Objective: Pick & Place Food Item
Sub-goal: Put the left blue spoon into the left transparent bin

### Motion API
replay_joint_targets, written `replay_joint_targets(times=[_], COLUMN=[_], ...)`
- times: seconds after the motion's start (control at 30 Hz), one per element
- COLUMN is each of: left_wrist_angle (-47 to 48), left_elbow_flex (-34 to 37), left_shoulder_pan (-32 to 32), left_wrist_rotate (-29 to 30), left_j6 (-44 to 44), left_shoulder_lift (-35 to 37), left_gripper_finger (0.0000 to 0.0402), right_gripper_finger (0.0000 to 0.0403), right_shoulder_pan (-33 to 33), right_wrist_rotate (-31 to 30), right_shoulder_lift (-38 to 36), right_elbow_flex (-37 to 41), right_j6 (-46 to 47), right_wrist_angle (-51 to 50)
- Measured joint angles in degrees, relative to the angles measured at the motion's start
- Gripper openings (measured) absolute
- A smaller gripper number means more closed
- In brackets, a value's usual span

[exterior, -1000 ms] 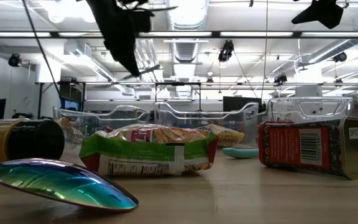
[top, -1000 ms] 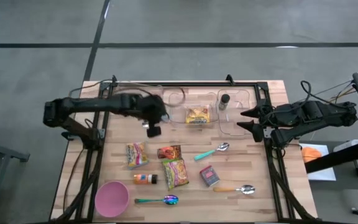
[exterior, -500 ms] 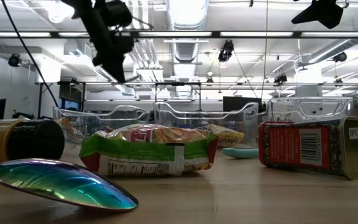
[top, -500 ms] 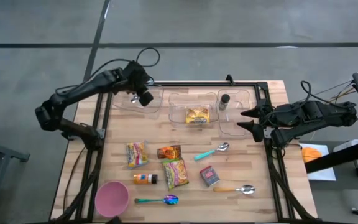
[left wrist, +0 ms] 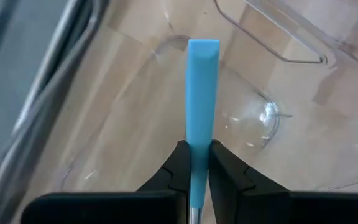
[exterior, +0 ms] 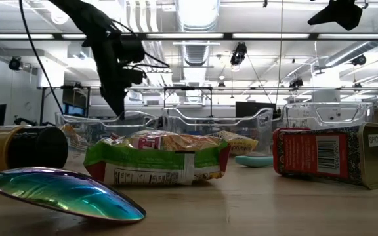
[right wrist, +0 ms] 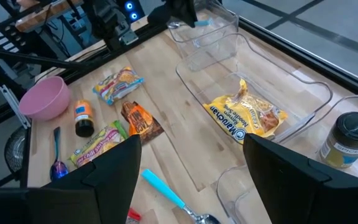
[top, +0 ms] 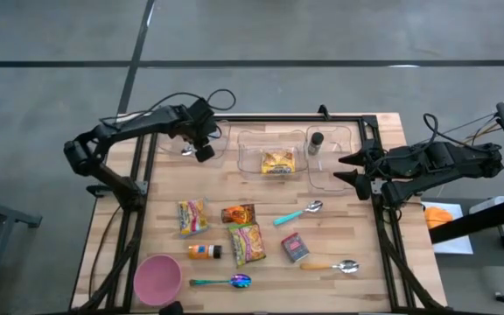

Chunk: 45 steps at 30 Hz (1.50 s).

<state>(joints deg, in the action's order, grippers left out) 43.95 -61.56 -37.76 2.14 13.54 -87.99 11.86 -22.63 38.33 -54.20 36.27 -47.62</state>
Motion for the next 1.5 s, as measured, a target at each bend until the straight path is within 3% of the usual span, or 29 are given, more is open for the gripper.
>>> replay_joint_targets(times=[0.6,0.87,1.03,1.2,1.5], left_wrist_angle=[2.8,5.2,5.2,4.2,4.3], left_elbow_flex=[0.0,0.0,0.0,0.0,0.0], left_shoulder_pan=[2.6,6.2,6.2,5.9,5.9], left_wrist_rotate=[-11.0,-9.1,-4.8,-4.7,-2.5], left_j6=[-3.3,0.0,2.0,3.3,1.6], left_shoulder_lift=[-3.1,-3.3,-3.3,-3.6,-9.0], left_gripper_finger=[0.0031,0.0031,0.0031,0.0031,0.0031], right_gripper_finger=[0.0278,0.0278,0.0278,0.0278,0.0278], right_shoulder_pan=[0.0,0.0,0.0,0.0,0.0], right_wrist_rotate=[0.7,0.6,0.6,0.6,1.6], right_shoulder_lift=[0.0,0.0,0.0,0.0,0.0], right_elbow_flex=[0.0,0.0,0.0,0.0,0.0], right_j6=[0.8,0.6,0.6,0.7,1.3], right_wrist_angle=[0.0,0.0,0.0,0.0,0.1])
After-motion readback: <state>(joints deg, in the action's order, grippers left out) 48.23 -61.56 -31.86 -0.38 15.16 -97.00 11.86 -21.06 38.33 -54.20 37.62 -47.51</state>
